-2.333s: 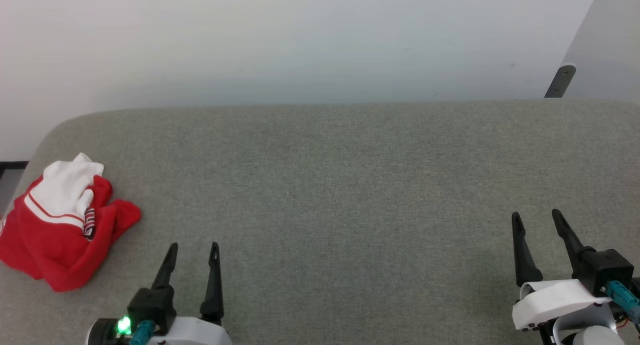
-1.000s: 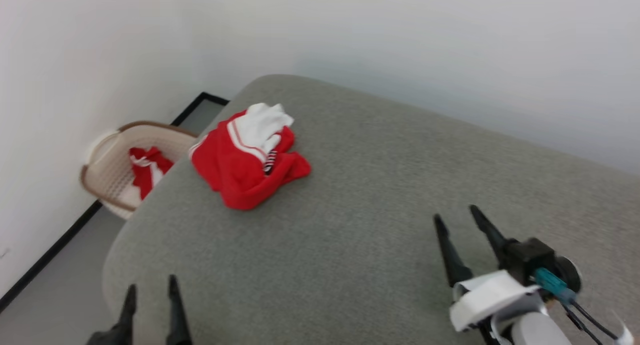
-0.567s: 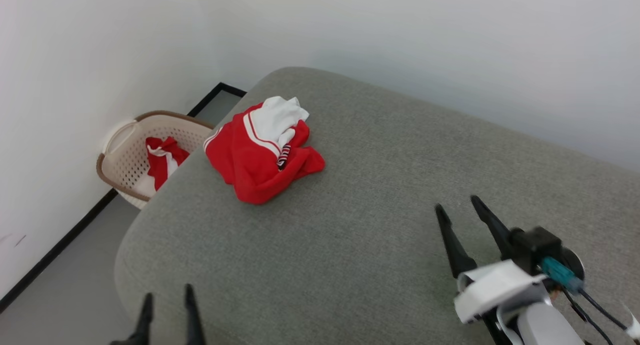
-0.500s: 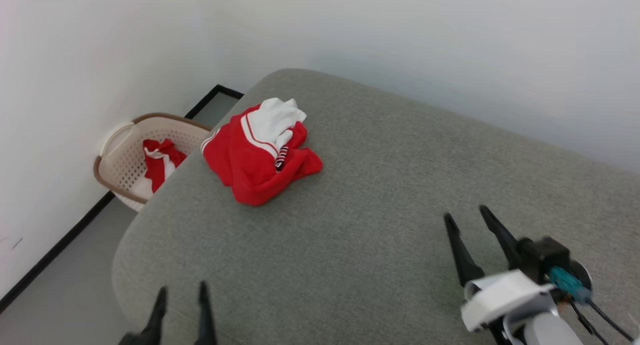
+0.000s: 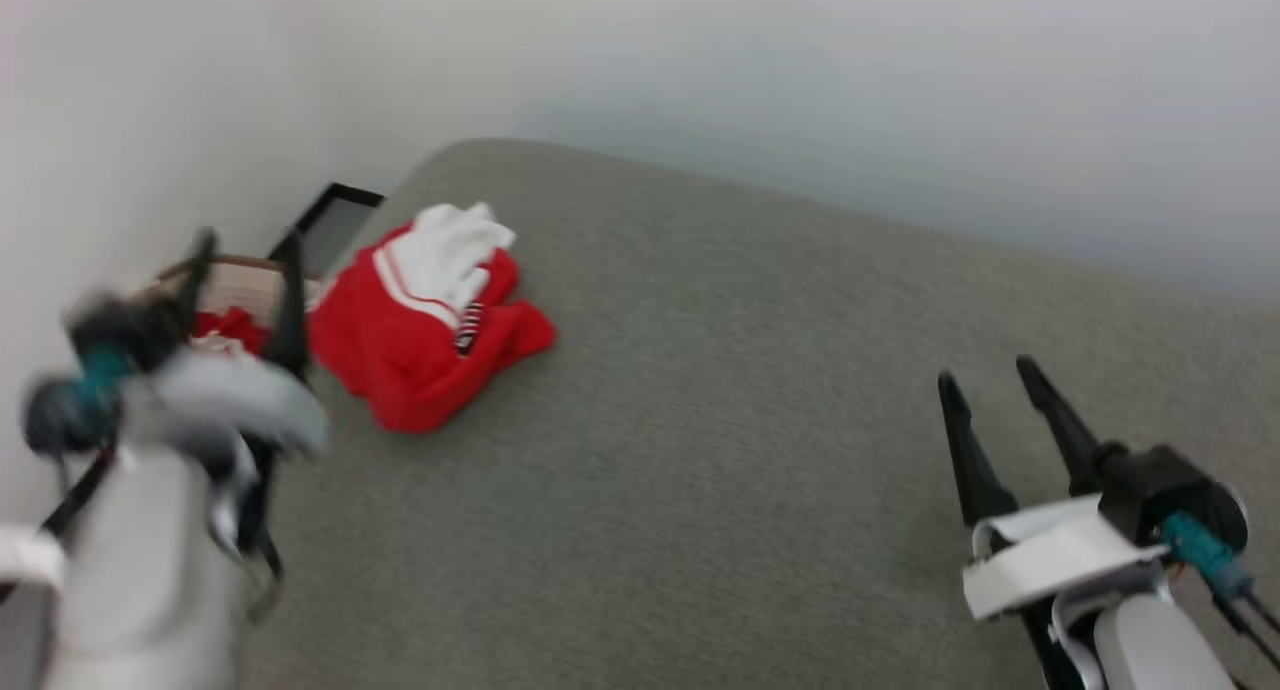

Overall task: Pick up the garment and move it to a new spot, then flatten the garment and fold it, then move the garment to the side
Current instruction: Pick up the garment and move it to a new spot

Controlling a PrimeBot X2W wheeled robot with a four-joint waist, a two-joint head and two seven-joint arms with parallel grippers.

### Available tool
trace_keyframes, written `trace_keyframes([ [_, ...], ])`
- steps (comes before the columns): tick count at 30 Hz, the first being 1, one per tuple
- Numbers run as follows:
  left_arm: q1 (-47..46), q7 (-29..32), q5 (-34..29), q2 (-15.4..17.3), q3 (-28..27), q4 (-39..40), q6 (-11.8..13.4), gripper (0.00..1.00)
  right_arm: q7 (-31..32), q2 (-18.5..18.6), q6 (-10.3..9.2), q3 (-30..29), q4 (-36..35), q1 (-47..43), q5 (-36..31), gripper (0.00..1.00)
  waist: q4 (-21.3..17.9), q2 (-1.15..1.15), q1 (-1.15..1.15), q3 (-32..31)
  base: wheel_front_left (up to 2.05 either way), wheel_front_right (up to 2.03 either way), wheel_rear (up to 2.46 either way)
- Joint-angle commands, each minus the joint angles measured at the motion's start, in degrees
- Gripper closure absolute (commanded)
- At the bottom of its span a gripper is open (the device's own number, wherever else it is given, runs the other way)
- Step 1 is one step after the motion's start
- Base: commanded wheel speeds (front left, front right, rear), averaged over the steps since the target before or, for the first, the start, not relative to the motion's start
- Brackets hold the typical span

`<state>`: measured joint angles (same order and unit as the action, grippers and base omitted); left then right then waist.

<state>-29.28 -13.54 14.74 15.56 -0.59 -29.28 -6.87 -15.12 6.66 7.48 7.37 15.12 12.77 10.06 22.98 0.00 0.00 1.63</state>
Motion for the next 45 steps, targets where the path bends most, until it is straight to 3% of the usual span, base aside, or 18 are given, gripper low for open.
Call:
trace_keyframes([
  [1,-4.8,2.7,2.1,1.2,-0.5,-4.1,-0.4,0.00,0.0,0.4,0.02,0.1,-0.7,2.0,0.1,0.00,-12.5,0.00,0.00,12.3,0.00,0.00,0.00],
  [9,-21.3,20.3,8.2,11.3,-1.9,-23.9,-0.6,0.00,0.0,-0.1,0.01,1.7,-2.6,5.6,0.2,0.00,-21.1,0.00,0.00,18.7,0.00,0.00,0.00],
  [13,-25.1,27.0,9.4,13.6,-1.4,-29.0,-0.7,0.00,0.0,-0.4,0.02,1.3,-3.6,5.3,0.3,0.00,-22.5,0.00,0.00,20.0,0.00,0.00,0.00],
  [22,-28.8,46.2,10.8,14.9,-0.5,-41.7,1.3,0.00,0.0,-0.7,0.01,2.5,-5.6,4.2,-2.3,0.00,-23.3,0.00,0.00,21.9,0.00,0.00,0.00],
  [27,-27.4,48.0,11.4,13.8,-0.1,-43.3,1.2,0.02,0.0,-1.0,0.02,3.8,-6.6,4.5,-2.8,0.00,-23.2,0.00,0.00,22.1,0.00,0.00,0.00],
  [28,-26.9,48.2,11.7,13.3,0.0,-43.5,1.0,0.24,0.0,-1.0,0.01,4.0,-6.8,4.3,-2.7,0.00,-23.2,0.00,0.00,21.9,0.00,0.00,0.00],
  [30,-25.5,49.1,12.1,12.3,0.3,-44.0,0.2,0.46,0.0,-1.0,0.01,4.6,-6.8,4.0,-2.7,0.00,-23.3,0.00,0.00,21.2,0.00,0.00,0.00],
  [31,-24.9,48.9,12.5,12.1,0.1,-44.1,0.0,0.65,0.0,-1.0,0.01,4.8,-6.8,3.9,-2.7,0.00,-23.3,0.00,0.00,20.8,0.00,0.00,0.00],
  [32,-24.4,48.2,13.0,12.2,-0.3,-44.2,-0.1,1.00,0.0,-1.1,0.01,5.1,-6.9,3.8,-2.5,0.00,-23.4,0.00,0.00,20.2,0.00,0.00,0.00],
  [40,-24.4,37.6,11.9,17.9,0.1,-41.8,0.0,1.00,0.0,-1.7,0.01,5.6,-5.7,2.1,-1.4,0.00,-22.9,0.00,0.00,13.7,0.00,0.00,0.00],
  [45,-26.0,29.3,9.2,19.5,2.3,-39.7,0.6,1.00,0.0,-2.1,0.02,5.4,-5.0,0.6,-0.9,0.00,-21.7,0.00,0.00,9.5,0.00,0.00,0.00],
])
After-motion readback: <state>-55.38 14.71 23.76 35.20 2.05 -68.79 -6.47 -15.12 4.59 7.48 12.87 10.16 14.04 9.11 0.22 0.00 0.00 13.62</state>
